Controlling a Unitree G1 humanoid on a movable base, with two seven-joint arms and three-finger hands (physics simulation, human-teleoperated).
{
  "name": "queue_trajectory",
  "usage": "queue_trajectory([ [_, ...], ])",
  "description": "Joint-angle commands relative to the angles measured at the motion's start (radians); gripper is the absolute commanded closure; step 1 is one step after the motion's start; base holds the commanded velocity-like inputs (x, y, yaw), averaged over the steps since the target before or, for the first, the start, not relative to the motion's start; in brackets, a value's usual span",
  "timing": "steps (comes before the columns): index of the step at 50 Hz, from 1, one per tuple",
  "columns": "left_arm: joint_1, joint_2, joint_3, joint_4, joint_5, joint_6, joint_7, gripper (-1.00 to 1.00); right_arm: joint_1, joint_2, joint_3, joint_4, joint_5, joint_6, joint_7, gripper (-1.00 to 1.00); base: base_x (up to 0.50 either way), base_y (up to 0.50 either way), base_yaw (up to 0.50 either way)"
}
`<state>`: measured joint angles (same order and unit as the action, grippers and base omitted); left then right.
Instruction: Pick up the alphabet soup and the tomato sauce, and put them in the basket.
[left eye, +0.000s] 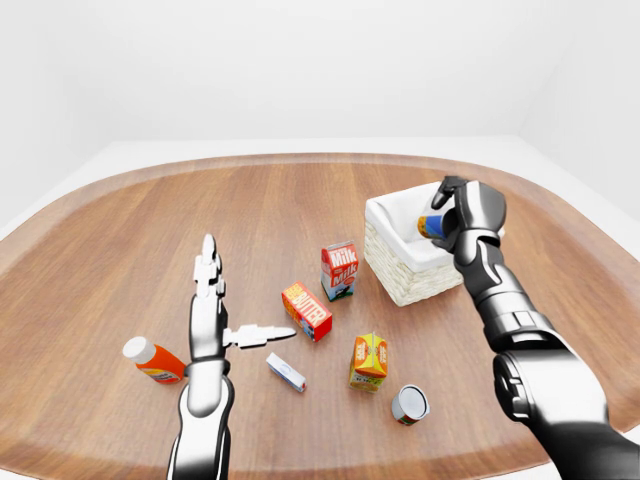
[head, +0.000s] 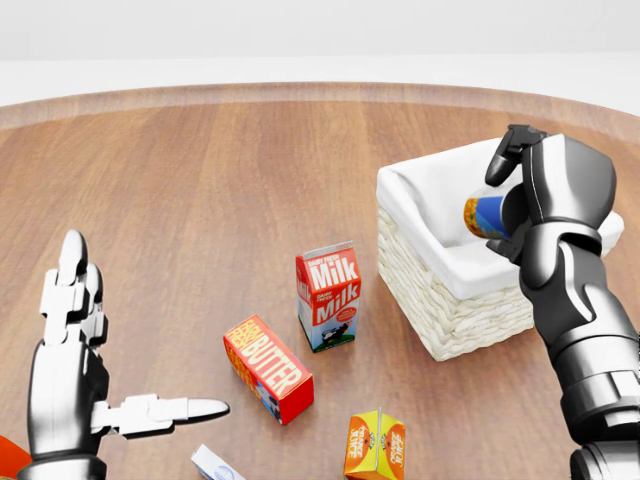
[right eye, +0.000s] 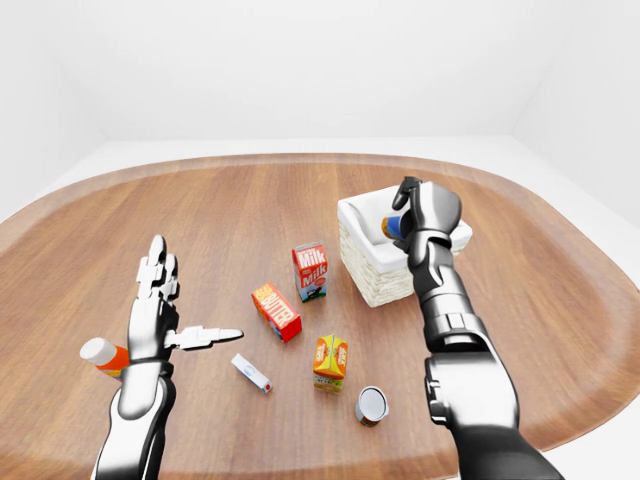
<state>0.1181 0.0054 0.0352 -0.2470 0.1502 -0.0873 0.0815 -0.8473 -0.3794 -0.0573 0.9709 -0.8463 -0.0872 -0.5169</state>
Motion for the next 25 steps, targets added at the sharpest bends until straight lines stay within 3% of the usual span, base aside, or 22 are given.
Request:
queue_trajectory([
  [1, -0.002, 0.0, 0.003, 0.0, -0.001, 0.0, 0.001, -1.0, -0.128, -0.009, 0.038, 0.22, -0.032, 0.0, -0.007, 1.0, 0.0, 0.0, 0.0],
  [25, 0.004, -0.001, 0.0, 0.0, 0.001, 0.0, 0.0, -1.0, -0.197, 0.011, 0.059, 0.28, -0.076, 0.0, -0.007, 1.0, 0.0, 0.0, 0.0],
])
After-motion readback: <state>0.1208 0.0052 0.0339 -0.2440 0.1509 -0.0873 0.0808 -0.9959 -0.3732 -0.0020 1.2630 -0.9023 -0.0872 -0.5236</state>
